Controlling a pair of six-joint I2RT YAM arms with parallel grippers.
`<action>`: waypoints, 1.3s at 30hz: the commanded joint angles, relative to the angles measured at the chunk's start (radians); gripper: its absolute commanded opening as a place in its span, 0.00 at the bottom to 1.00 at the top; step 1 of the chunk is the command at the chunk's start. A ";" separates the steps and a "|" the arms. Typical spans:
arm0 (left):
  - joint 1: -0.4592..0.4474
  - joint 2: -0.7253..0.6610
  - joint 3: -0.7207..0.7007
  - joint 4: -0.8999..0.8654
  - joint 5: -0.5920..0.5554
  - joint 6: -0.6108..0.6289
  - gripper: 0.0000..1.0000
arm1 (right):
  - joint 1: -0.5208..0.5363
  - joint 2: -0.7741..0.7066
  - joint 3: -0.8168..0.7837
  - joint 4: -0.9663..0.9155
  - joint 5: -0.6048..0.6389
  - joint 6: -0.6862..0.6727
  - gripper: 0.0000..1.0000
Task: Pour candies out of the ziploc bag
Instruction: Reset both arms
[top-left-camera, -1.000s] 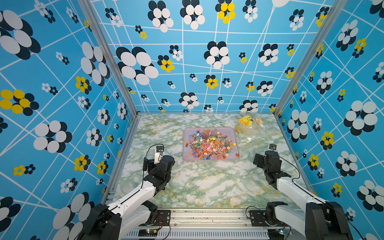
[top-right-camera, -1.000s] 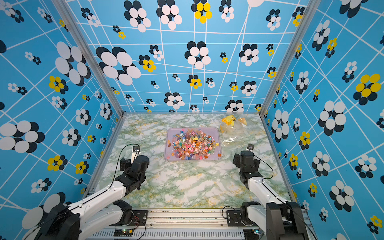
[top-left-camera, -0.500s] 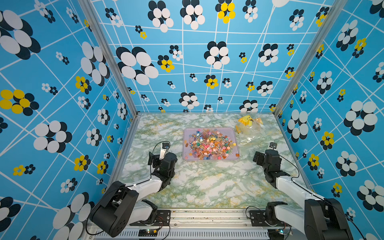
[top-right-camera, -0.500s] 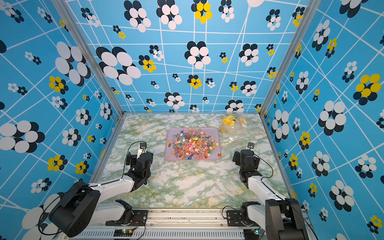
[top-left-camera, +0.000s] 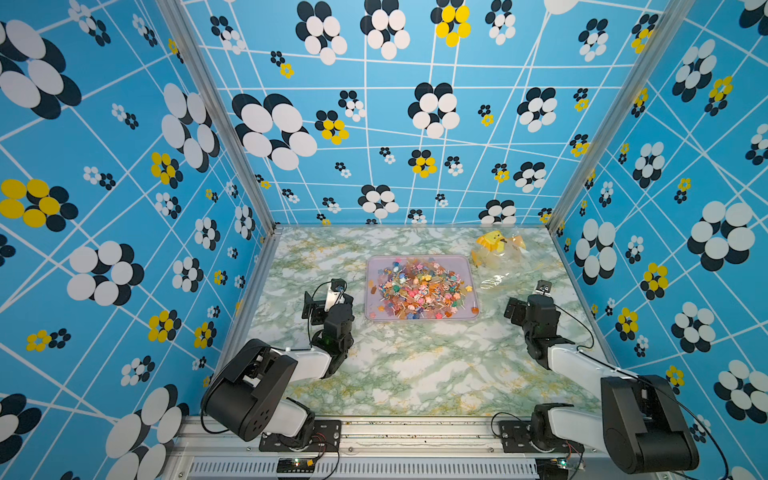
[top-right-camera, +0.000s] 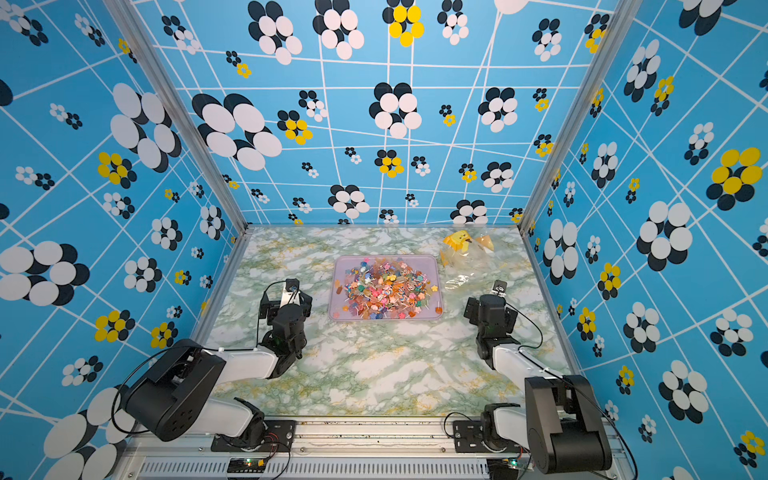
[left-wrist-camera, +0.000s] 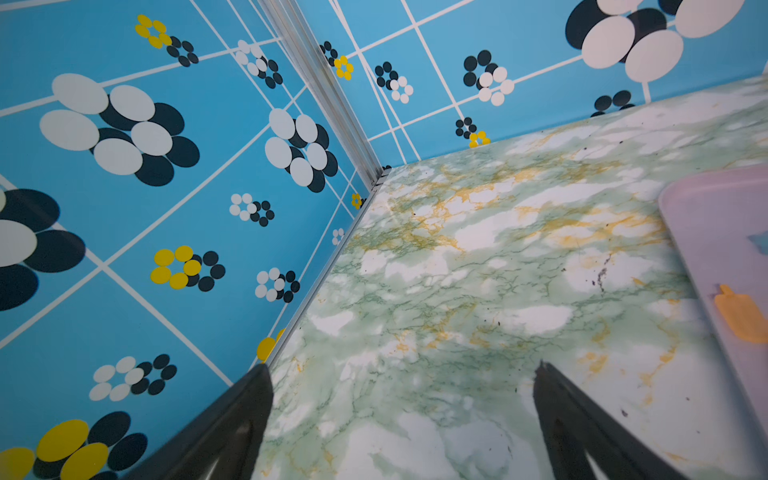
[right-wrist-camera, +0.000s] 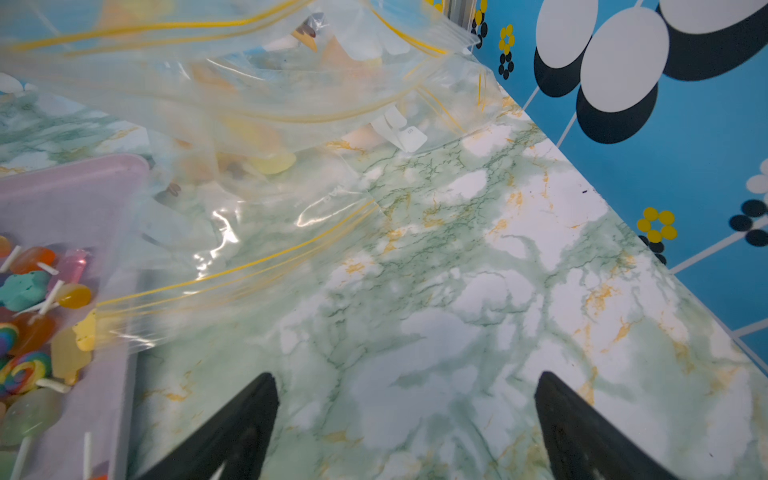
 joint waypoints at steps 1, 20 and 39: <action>0.005 0.011 -0.015 0.069 0.014 0.023 0.99 | 0.010 0.020 0.032 0.050 0.026 -0.011 0.99; 0.041 0.074 -0.057 0.283 0.091 0.030 0.99 | 0.009 0.081 0.049 0.131 0.039 -0.040 0.99; 0.114 0.031 -0.057 0.209 0.128 -0.054 0.99 | 0.010 0.144 0.058 0.240 0.068 -0.071 0.99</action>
